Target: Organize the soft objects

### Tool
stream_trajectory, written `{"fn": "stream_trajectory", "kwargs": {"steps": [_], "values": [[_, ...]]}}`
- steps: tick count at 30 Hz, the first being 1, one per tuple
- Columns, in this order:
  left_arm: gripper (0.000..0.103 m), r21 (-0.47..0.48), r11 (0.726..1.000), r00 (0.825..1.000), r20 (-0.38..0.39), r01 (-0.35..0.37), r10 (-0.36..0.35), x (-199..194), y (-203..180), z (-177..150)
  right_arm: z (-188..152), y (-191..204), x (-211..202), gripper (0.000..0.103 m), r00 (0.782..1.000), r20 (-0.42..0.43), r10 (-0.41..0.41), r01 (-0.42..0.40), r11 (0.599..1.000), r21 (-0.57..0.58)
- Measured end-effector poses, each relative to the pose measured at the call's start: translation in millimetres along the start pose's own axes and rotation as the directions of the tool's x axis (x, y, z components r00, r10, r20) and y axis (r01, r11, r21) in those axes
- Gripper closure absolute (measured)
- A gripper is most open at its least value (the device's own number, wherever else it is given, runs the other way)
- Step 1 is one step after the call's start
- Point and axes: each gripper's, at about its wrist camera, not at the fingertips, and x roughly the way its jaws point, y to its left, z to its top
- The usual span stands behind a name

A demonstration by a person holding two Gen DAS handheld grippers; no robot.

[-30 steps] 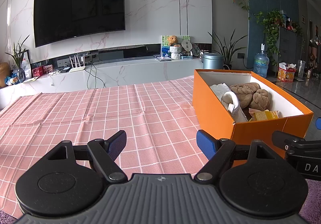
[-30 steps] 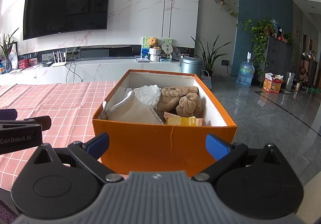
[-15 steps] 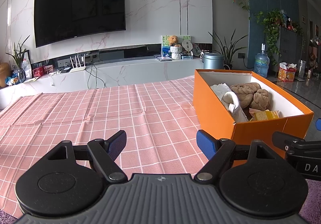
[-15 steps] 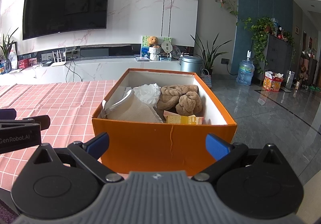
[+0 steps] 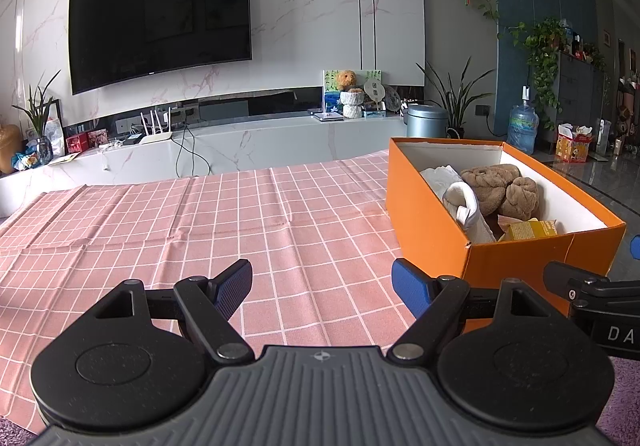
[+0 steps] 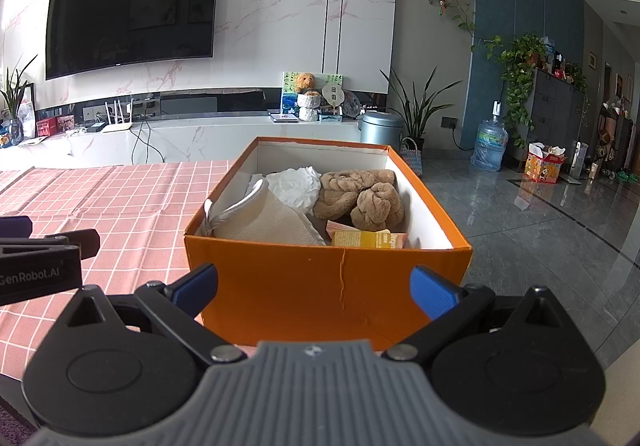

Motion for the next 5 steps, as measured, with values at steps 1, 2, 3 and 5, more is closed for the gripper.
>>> {"fn": "stream_trajectory", "kwargs": {"steps": [1,2,3,5], "values": [[0.01,0.003,1.0,1.0,0.0,-0.001,0.001,-0.6,0.2,-0.2,0.0,0.0,0.1,0.003,1.0,0.0,0.0,0.0,1.0,0.0],[0.01,0.006,1.0,1.0,0.001,-0.003,0.003,-1.0,0.5,-0.1,-0.1,0.1,0.2,0.003,1.0,-0.001,0.0,0.0,1.0,0.001],[0.01,0.005,1.0,1.0,0.002,-0.004,0.004,-1.4,1.0,-0.1,-0.1,0.1,0.1,0.003,1.0,0.0,0.0,0.0,1.0,0.0],[0.01,0.0,1.0,1.0,0.003,-0.004,0.004,-1.9,1.6,0.0,0.0,0.0,-0.1,0.003,1.0,0.001,0.0,0.0,1.0,0.0]]}}
